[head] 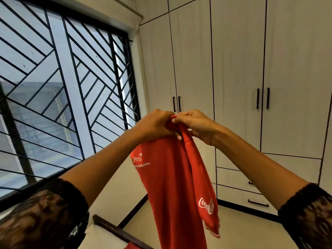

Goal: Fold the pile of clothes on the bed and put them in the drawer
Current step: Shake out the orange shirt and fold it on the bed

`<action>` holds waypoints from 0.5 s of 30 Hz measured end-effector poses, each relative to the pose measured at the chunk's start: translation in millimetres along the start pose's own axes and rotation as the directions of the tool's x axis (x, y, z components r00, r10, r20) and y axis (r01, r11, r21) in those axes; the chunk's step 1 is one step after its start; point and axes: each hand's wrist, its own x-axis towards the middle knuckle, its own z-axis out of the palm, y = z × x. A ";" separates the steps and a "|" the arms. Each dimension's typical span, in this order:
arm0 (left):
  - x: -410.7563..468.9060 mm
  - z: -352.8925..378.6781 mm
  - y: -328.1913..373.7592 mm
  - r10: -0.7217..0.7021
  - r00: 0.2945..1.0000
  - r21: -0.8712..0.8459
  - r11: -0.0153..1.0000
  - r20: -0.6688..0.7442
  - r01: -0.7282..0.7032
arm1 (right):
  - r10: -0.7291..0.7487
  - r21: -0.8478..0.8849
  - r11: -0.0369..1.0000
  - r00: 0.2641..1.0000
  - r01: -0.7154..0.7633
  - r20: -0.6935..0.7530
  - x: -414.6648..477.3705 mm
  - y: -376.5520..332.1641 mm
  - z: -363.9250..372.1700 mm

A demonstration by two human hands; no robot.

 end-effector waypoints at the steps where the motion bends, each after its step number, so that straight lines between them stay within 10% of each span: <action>1: -1.2 -1.6 1.2 0.021 1.000 0.028 0.999 -0.016 -0.020 | -0.012 -0.009 1.000 1.000 0.012 -0.009 -0.5 5.2 -0.9; 15: -1.7 -42.4 -3.2 -0.045 0.974 0.404 0.905 -0.221 0.134 | -0.048 -0.033 0.998 0.999 0.048 0.008 -36.2 95.0 -13.2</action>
